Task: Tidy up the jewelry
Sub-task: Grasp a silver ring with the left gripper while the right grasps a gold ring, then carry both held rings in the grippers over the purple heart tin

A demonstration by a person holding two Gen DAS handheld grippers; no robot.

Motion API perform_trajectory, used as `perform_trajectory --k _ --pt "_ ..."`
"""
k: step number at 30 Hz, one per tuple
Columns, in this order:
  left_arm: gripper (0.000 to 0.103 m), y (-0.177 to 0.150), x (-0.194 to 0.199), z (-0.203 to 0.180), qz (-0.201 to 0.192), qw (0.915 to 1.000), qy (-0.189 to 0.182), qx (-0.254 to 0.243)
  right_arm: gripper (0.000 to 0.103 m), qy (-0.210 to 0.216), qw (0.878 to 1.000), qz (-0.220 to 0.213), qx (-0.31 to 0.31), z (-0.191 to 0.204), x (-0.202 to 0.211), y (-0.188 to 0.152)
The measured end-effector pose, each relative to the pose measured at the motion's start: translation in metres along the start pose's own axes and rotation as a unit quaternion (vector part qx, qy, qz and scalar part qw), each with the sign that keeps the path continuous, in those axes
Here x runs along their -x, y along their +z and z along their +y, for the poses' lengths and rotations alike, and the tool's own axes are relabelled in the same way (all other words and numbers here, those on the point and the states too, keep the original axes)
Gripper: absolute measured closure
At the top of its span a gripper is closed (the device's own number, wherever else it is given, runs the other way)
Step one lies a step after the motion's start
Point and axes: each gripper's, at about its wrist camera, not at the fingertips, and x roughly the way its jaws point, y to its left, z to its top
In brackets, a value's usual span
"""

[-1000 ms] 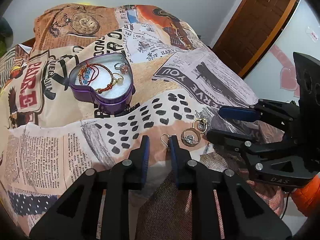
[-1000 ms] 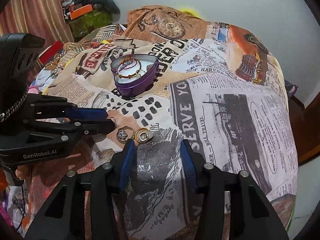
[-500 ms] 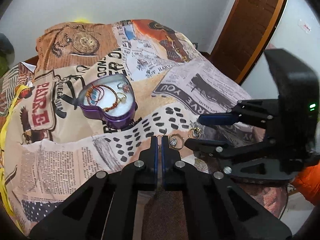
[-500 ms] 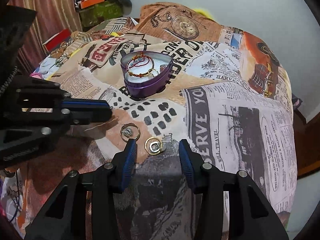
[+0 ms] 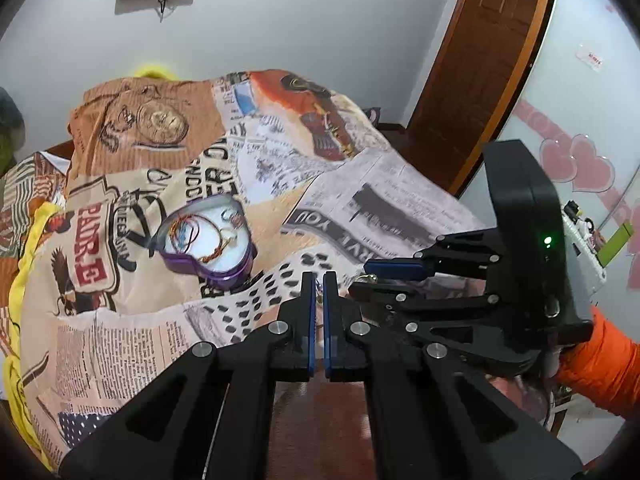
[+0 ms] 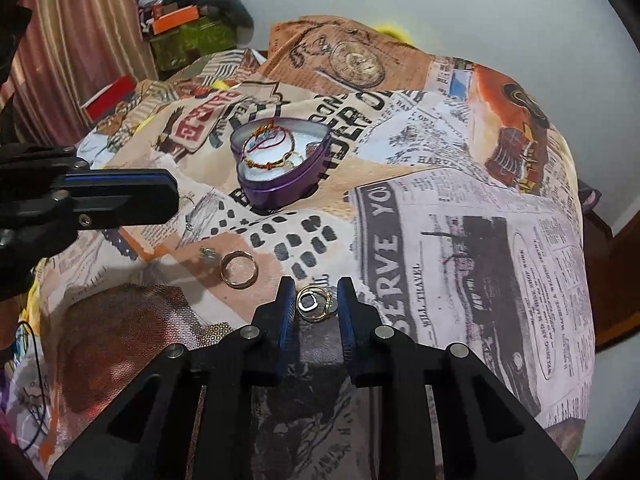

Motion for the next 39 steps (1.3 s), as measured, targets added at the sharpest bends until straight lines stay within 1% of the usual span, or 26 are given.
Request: perform_trajectory --k 3,8,13,20,24,30,39 --pt "0.102 0.006 0.007 -0.003 -0.008 1.0000 -0.005 0.004 0.084 -0.006 1.000 -0.011 -0.006 -0.002 0.010 0.000" --pt "0.102 0.013 0.020 -0.004 -0.026 0.9996 0.005 0.008 0.084 -0.014 0.999 -0.038 -0.014 -0.004 0.029 0.005" --pt "0.102 0.016 0.030 -0.001 -0.036 0.9989 0.029 0.007 0.084 -0.020 0.997 -0.070 -0.019 -0.005 0.051 0.013" --pt "0.102 0.024 0.040 0.014 -0.050 0.9970 0.057 0.013 0.084 -0.021 0.995 -0.100 -0.016 0.002 0.065 0.027" --pt "0.102 0.029 0.039 0.027 -0.054 0.9957 0.072 0.018 0.084 -0.017 0.994 -0.107 -0.017 0.006 0.063 0.037" --pt "0.102 0.032 0.032 0.050 -0.053 0.9942 0.087 0.033 0.084 -0.007 0.994 -0.107 -0.016 0.011 0.051 0.050" --pt "0.102 0.039 0.015 0.082 -0.051 0.9927 0.096 0.052 0.084 -0.002 0.995 -0.094 -0.009 0.015 0.023 0.074"
